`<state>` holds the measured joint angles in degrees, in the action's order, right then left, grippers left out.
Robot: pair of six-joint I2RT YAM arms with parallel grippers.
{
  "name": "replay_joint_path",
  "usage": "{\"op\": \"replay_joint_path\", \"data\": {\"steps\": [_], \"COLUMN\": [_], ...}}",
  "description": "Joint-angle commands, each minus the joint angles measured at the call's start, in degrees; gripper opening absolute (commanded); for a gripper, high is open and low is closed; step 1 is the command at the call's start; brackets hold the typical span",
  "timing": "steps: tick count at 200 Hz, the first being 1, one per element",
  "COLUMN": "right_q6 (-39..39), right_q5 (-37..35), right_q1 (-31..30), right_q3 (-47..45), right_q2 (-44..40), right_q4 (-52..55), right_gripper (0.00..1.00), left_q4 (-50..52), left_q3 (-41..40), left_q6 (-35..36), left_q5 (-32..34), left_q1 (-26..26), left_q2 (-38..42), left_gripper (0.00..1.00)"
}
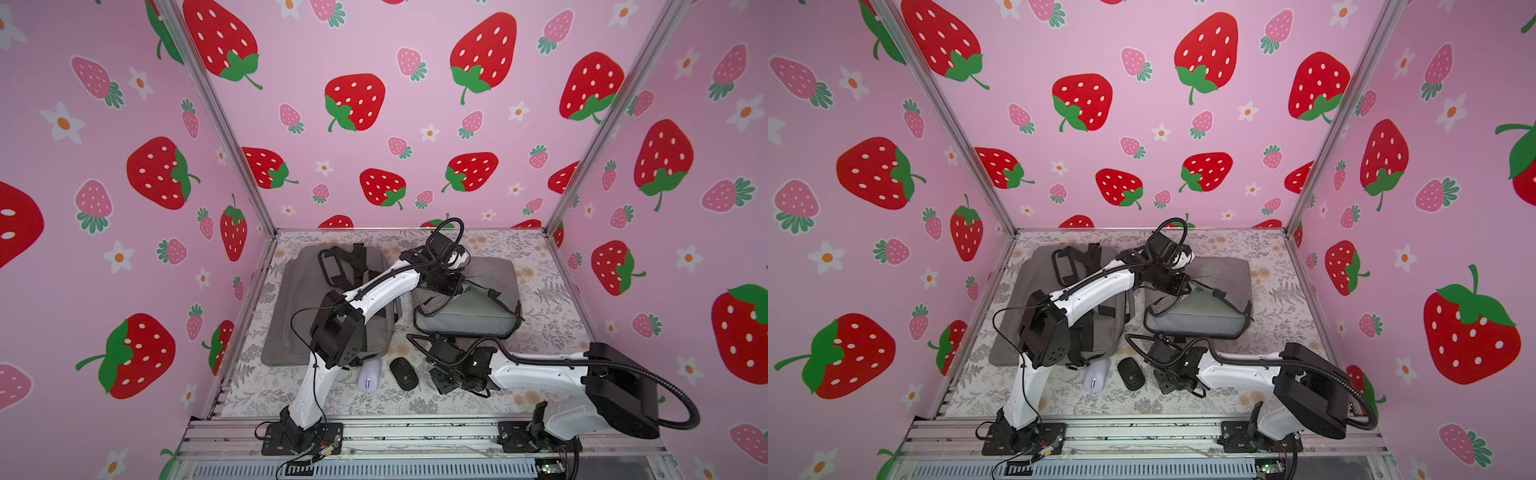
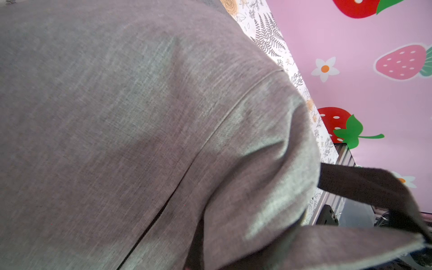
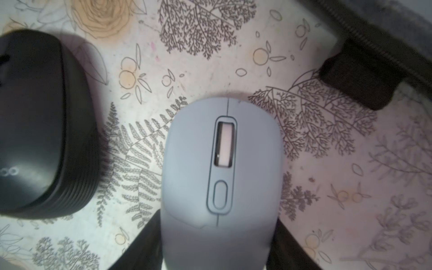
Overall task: Put the mouse into the laptop bag
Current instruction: Pick up the mouse from the center of the board, then place the mouse in the zippered laptop bag.
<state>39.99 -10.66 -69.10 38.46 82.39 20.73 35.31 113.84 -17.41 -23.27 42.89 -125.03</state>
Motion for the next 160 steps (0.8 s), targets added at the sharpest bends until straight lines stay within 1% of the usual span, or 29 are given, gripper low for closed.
{"op": "replay_joint_path", "data": {"steps": [1,14,29,31,34,48,65,83,113,135,160], "right_q6": [-0.4,-2.3,-4.8,-5.2,-5.8,-7.7,-9.2,-10.3,-12.5,-13.4,-14.1], "right_q5": [-1.4,-1.5,-1.0,-0.9,-0.9,-0.6,2.1,4.2,5.8,8.4,9.9], "right_q1": [1.6,4.1,7.7,8.1,8.8,12.0,17.0,21.7,26.2,28.3,28.6], "right_q3": [-0.7,-1.0,-1.4,-1.4,-1.3,-1.2,-0.8,0.1,2.5,4.6,7.9], "right_q2": [-3.0,-5.9,-9.9,-10.5,-11.4,-14.9,-16.8,-14.9,-7.6,-3.3,2.6], "right_q4": [1.8,2.4,2.8,2.8,2.8,2.8,1.3,-1.1,-6.3,-11.0,-15.9], "right_gripper": [0.56,0.53,0.52,0.50,0.50,0.49,0.48,0.47,0.46,0.46,0.46], "left_q4": [-2.5,-3.6,-5.1,-5.4,-5.9,-7.7,-10.0,-12.9,-16.2,-16.9,-17.6], "left_q3": [-0.6,-1.8,-3.6,-3.9,-4.4,-6.3,-8.5,-10.5,-12.1,-12.0,-12.0], "left_q6": [-3.3,-4.3,-5.7,-5.9,-6.2,-7.7,-9.7,-12.2,-15.4,-16.3,-17.0], "left_q5": [-4.0,-5.1,-6.5,-6.7,-6.9,-8.2,-9.1,-11.0,-13.9,-15.2,-15.9], "left_q1": [-0.4,-0.4,-0.3,-0.4,-0.3,-0.4,-0.3,-0.2,0.2,0.5,1.0], "left_q2": [3.8,4.5,5.5,5.6,5.8,6.6,7.4,7.9,8.1,7.8,7.4], "left_gripper": [0.00,0.00,0.00,0.00,0.00,0.00,0.00,0.00,0.00,0.00,0.00]}}
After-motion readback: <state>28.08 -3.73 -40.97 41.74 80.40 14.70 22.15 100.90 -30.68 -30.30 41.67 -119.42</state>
